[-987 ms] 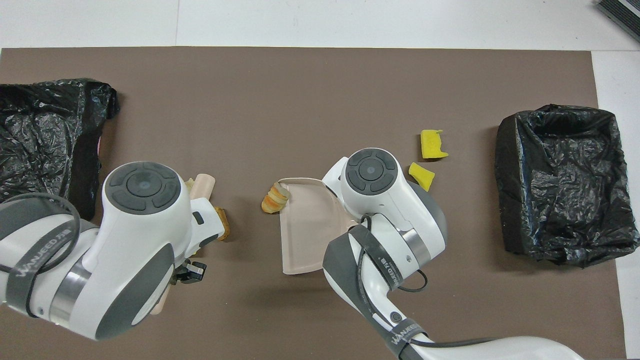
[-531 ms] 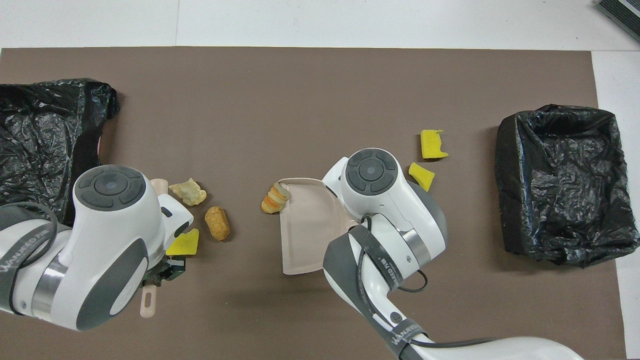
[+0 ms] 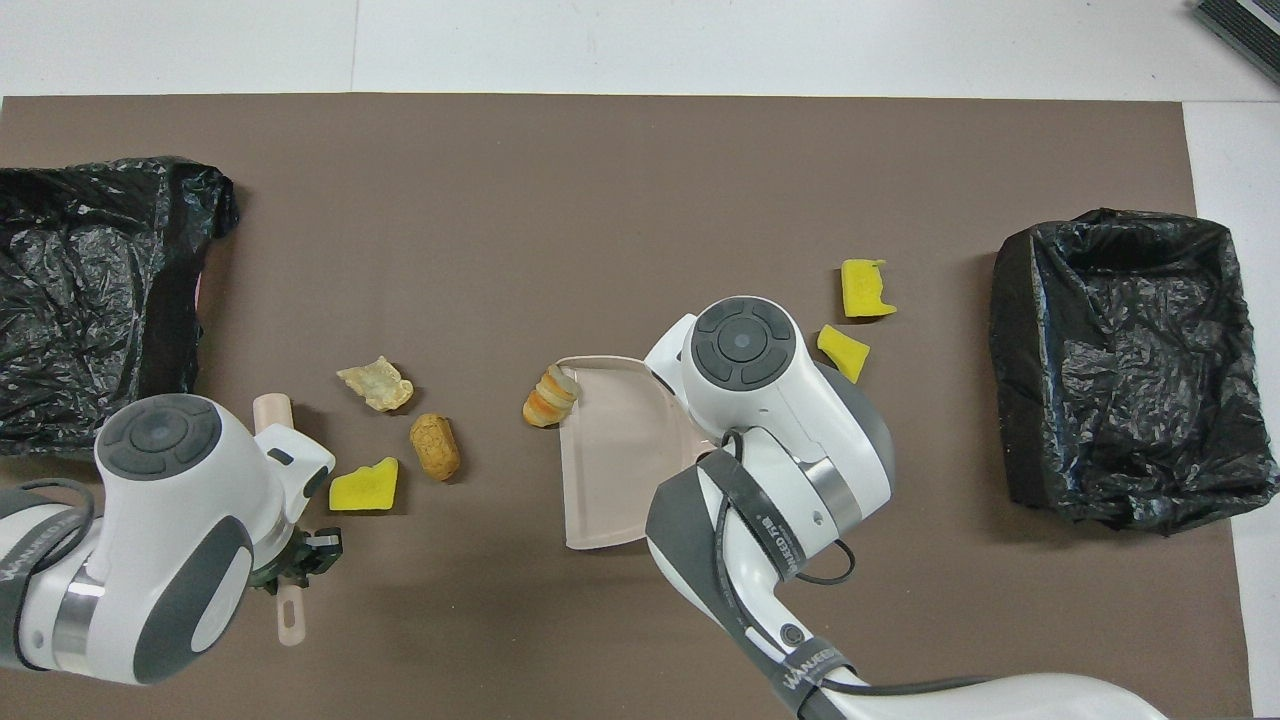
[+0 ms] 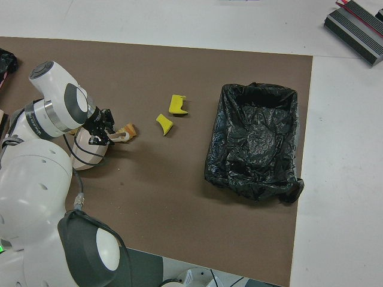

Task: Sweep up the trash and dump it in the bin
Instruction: 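Brush the yellow sponge pieces and crumbs into the dustpan with the left gripper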

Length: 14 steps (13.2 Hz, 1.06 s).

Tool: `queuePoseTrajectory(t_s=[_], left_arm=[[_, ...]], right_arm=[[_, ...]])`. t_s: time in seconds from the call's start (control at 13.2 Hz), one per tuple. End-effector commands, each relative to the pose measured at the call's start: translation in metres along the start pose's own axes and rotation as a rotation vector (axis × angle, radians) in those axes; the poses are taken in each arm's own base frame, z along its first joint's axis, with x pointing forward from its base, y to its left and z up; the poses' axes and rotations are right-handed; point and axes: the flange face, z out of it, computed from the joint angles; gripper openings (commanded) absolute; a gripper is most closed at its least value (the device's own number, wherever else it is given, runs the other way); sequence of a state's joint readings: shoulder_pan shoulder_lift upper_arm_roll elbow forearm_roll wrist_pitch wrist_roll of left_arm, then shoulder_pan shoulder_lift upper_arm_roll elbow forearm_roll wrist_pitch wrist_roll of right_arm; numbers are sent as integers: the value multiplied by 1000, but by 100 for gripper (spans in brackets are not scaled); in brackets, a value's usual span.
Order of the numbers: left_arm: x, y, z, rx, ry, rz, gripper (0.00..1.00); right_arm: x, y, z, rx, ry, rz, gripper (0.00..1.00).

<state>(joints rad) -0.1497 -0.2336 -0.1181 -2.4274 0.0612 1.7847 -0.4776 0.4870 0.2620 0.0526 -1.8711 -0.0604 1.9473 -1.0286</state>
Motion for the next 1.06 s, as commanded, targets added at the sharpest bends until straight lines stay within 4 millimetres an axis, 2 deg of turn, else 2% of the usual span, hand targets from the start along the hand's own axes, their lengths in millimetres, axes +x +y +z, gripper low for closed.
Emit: queuePoseTrajectory(t_s=[0.0, 0.08, 0.23, 0.46, 0.68, 0.99], left_arm=[[-5, 10, 11, -39, 46, 0, 0], [-1, 15, 14, -46, 57, 13, 0], [4, 48, 23, -91, 95, 60, 0], [3, 73, 20, -121, 144, 116, 0], [-13, 95, 18, -152, 132, 210, 0], [-54, 149, 8, -250, 127, 320, 0]], right_arm=[[-5, -6, 0, -8, -10, -42, 0], [-5, -6, 0, -8, -10, -42, 0], [-5, -6, 0, -9, -9, -42, 0], [-5, -5, 0, -15, -5, -42, 0], [2, -7, 4, -31, 3, -44, 0], [7, -6, 9, -46, 14, -45, 0]])
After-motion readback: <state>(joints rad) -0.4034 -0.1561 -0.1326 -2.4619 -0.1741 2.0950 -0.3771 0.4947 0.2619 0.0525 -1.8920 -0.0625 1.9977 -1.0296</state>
